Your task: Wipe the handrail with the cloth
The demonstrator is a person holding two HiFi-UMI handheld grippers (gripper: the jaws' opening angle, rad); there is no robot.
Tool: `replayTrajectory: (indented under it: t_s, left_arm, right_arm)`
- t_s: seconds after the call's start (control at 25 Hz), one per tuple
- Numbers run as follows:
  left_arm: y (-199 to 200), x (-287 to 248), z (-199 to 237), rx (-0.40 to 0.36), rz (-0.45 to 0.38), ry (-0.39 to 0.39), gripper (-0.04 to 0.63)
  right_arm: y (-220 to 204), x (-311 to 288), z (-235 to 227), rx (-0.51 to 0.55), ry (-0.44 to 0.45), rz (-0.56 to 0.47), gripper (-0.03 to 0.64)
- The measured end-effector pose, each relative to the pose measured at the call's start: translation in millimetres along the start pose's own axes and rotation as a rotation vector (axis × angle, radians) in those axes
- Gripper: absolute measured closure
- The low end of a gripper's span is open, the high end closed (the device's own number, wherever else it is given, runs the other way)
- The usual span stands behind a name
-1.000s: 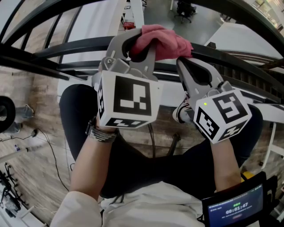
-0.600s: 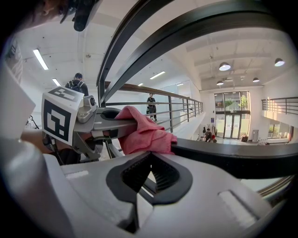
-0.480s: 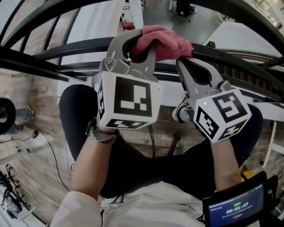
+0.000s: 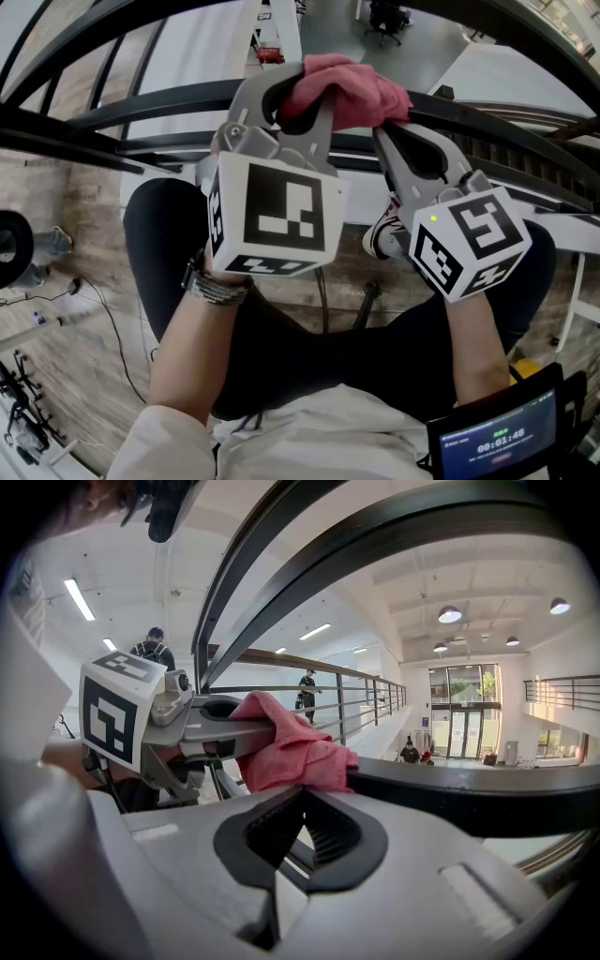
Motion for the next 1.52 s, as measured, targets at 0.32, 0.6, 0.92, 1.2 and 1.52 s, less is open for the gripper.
replayTrajectory:
  t_s: [0.32,0.6,0.92,1.2,1.52]
  left_arm:
    - [2,-2,-2,-0.005,0.003,-0.003,0.567]
    - [4,-4,-4,-0.005,0.005,-0.013,0.567]
    - [6,-7,-8,0.001,0.014,-0.035,0.568]
    - [6,-8,-7,0.021,0.035,-0.055,0.568]
    - [10,-11,-14,0.010,0.034,-0.077,0.568]
  right_arm:
    - [0,2,0,0.004,0.022,-0.007,0.615]
    - [1,3,0,0.016,0.032,-0.021,0.615]
    - [-1,5,-5,0.008,0.014,-0.027,0.615]
    - [-1,6,-8,0.003,0.001,-0.029,0.615]
    - [-4,7,-11,-0.005,-0.017,-0.026,0.615]
Point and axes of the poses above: the fingertips, and each gripper's own axes: x backward along the fingers, z to its left, y out of its top, the point moved 7 cm from there along x, backward along the fingers, and after that the axes turned 4 degrees about -y, right-handed, at the moved point
